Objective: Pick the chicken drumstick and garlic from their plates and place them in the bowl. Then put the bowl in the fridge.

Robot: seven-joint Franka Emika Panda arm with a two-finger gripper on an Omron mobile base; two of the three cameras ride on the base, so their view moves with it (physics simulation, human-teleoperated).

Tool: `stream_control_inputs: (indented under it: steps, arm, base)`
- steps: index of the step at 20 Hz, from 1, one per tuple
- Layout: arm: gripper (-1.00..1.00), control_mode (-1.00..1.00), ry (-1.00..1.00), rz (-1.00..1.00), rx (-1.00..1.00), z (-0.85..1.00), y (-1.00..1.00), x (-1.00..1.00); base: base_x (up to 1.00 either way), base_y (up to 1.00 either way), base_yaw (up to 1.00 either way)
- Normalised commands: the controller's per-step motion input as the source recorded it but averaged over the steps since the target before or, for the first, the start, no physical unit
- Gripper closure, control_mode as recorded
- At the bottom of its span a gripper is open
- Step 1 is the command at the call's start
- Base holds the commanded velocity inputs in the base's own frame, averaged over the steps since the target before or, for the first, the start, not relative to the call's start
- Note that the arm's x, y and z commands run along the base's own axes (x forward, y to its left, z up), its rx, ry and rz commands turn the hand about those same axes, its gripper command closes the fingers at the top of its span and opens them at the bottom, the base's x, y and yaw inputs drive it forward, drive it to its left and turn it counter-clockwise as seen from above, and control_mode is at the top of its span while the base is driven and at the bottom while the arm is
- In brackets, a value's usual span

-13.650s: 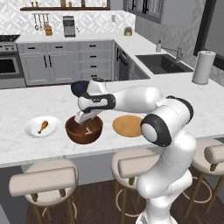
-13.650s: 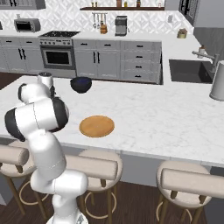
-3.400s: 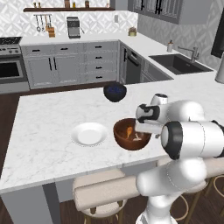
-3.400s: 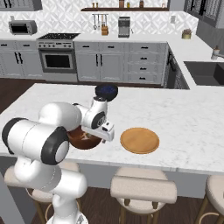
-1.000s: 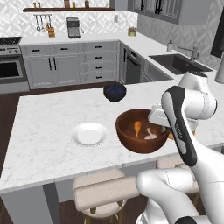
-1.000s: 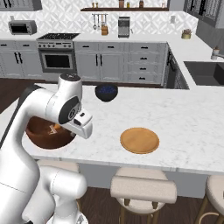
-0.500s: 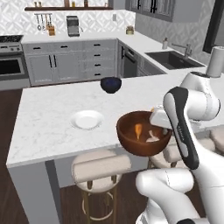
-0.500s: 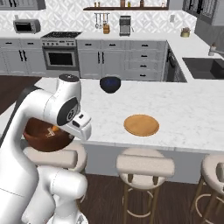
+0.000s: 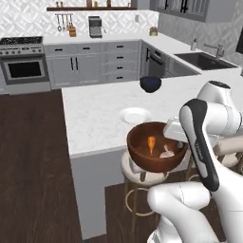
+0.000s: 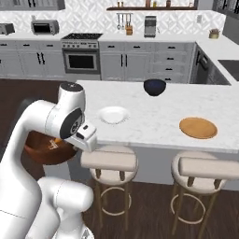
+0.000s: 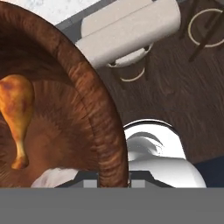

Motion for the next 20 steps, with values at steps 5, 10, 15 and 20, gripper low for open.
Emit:
stream_control_inputs:
  steps: [5, 10, 15, 20]
  arm:
    - [1.00, 1.00, 0.00, 0.00, 0.00, 0.00, 0.00, 0.00]
    - [1.00, 1.00, 0.00, 0.00, 0.00, 0.00, 0.00, 0.00]
    - [1.00, 1.00, 0.00, 0.00, 0.00, 0.00, 0.00, 0.00]
    - [1.00, 1.00, 0.00, 0.00, 0.00, 0.00, 0.00, 0.00]
  base:
    - [0.18, 1.00, -0.02]
    - [0.41, 1.00, -0.04]
    - [0.55, 1.00, -0.01]
    - [0.64, 1.00, 0.00]
